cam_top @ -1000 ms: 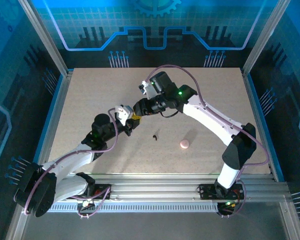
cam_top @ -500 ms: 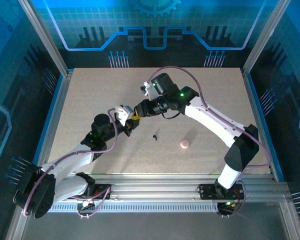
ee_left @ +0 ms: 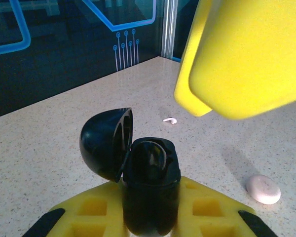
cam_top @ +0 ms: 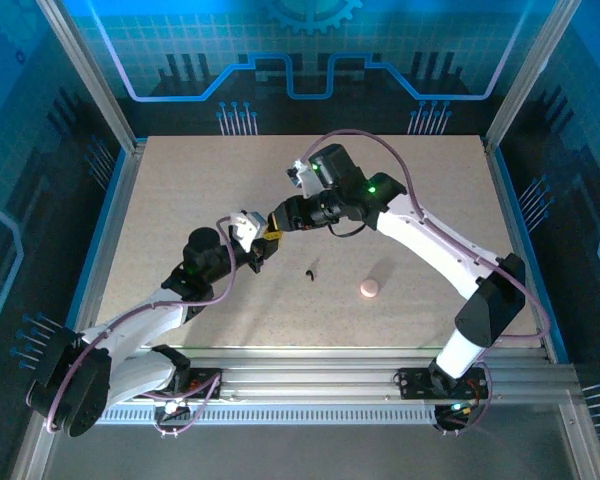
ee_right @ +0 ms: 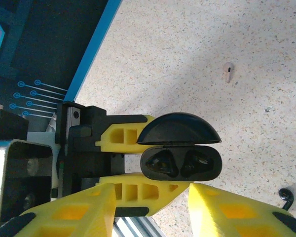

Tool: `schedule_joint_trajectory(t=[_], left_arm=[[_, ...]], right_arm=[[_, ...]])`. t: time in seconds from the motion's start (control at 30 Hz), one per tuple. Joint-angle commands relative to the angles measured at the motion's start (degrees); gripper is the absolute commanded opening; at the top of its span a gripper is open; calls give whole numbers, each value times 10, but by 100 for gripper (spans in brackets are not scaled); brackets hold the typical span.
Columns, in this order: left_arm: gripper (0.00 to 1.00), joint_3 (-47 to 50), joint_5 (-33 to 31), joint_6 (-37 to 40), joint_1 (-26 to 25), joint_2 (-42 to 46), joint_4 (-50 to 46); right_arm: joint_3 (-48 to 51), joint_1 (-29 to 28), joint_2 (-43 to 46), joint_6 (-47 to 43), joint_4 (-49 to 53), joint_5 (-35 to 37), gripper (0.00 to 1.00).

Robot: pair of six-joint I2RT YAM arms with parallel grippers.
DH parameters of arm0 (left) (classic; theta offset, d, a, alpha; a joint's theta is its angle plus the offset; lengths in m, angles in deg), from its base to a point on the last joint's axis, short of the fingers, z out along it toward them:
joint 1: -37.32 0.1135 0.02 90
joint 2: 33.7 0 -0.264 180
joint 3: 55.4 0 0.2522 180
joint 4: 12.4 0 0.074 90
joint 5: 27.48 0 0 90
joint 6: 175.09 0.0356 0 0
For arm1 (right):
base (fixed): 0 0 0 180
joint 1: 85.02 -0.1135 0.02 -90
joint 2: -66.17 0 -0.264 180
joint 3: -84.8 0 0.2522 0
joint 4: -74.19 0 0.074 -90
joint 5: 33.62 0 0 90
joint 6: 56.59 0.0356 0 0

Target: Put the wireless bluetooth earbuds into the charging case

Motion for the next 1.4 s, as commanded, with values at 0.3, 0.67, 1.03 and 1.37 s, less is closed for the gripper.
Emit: schedule_joint_trajectory(t=[0.3, 0.67, 1.03, 1.37], left_arm=[[7, -31, -20, 45, -12, 18, -36], [7, -33, -25, 57, -17, 23, -47], [7, -33, -26, 59, -19, 26, -48], [7, -34, -27, 62, -19, 29, -51]], right_arm=[[-55, -13, -36, 27, 33, -4, 47], [-76, -18, -65, 26, 47, 5, 47], [-80, -23, -84, 17, 59, 14, 42], [-65, -22, -72, 12, 59, 38, 35]])
